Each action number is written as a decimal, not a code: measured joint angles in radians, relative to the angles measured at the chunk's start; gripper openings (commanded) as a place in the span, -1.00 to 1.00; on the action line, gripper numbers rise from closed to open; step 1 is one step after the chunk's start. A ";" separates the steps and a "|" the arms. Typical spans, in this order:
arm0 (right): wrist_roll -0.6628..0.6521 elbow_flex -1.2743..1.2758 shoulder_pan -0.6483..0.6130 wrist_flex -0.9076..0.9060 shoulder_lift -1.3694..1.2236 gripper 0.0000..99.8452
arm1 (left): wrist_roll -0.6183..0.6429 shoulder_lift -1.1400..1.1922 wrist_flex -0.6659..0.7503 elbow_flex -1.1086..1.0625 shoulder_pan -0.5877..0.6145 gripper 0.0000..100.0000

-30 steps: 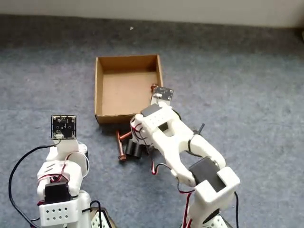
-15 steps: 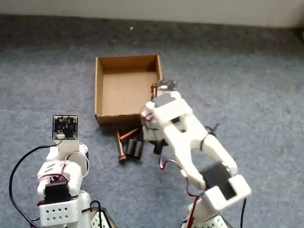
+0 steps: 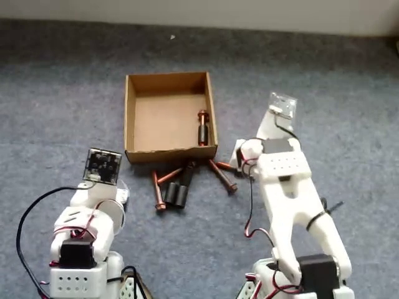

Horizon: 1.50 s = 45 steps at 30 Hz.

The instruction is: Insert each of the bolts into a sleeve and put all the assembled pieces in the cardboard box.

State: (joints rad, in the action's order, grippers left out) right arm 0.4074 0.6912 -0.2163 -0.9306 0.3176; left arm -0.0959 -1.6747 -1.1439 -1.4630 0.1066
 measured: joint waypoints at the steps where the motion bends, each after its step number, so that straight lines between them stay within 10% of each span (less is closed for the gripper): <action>1: 0.000 0.023 0.012 0.032 0.017 -0.99 | 0.000 0.018 -0.015 0.028 -0.032 -0.78; 26: 0.000 0.103 0.075 0.178 0.055 -0.99 | -0.244 1.556 -0.034 0.962 -0.411 -0.77; 45: 0.000 0.103 0.075 0.178 0.055 -0.99 | -0.241 1.964 -0.037 1.235 -0.448 -0.62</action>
State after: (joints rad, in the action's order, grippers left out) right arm 0.4074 0.7940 -0.1412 -0.7526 0.3728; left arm -0.3368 0.2892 -1.1807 -0.2279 -0.3414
